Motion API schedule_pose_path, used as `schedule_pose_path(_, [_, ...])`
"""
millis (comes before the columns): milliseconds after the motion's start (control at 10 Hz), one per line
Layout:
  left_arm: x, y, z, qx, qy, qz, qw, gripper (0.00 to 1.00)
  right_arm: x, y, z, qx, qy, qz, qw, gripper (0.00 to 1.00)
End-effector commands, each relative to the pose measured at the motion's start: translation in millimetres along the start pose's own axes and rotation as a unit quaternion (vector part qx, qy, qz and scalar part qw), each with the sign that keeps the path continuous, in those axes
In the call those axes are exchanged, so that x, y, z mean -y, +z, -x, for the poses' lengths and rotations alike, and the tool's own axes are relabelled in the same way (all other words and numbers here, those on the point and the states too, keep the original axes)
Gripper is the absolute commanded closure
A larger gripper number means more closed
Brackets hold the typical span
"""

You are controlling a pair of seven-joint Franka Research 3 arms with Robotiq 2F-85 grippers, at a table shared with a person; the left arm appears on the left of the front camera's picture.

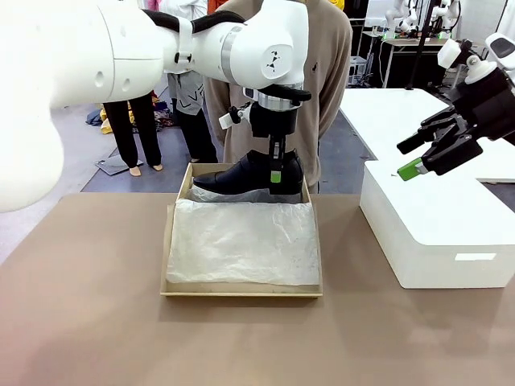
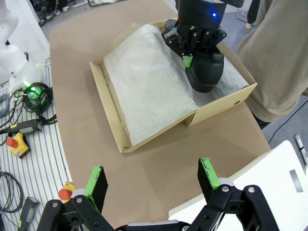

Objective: Pack the shoes into the box.
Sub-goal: Place the other shoe of the Shoes into the Shoes Box.

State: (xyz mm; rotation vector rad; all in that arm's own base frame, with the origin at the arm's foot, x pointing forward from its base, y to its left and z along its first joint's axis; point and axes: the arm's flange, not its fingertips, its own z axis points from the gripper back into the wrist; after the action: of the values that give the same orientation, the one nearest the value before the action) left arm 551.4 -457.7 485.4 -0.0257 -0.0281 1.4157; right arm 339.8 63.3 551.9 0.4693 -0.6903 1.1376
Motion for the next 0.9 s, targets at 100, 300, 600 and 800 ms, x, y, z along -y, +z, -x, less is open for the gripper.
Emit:
schedule_pose_path(100, [10, 7, 8, 0.031, 0.036, -0.005, 0.999, 1.0, 4, -1, 0, 0.015, 0.012, -0.006, 1.0, 0.0])
schedule_pose_path(300, [11, 1, 8, 0.034, 0.04, -0.014, 0.999, 1.0, 4, -1, 0, 0.015, 0.012, -0.006, 1.0, 0.0])
schedule_pose_path(600, [15, -10, 8, 0.033, 0.054, -0.019, 0.998, 1.0, 4, -1, 0, 0.015, 0.012, -0.006, 1.0, 0.0])
schedule_pose_path(800, [16, -17, 10, 0.04, 0.062, -0.017, 0.997, 1.0, 4, -1, 0, 0.015, 0.012, -0.006, 1.0, 0.0])
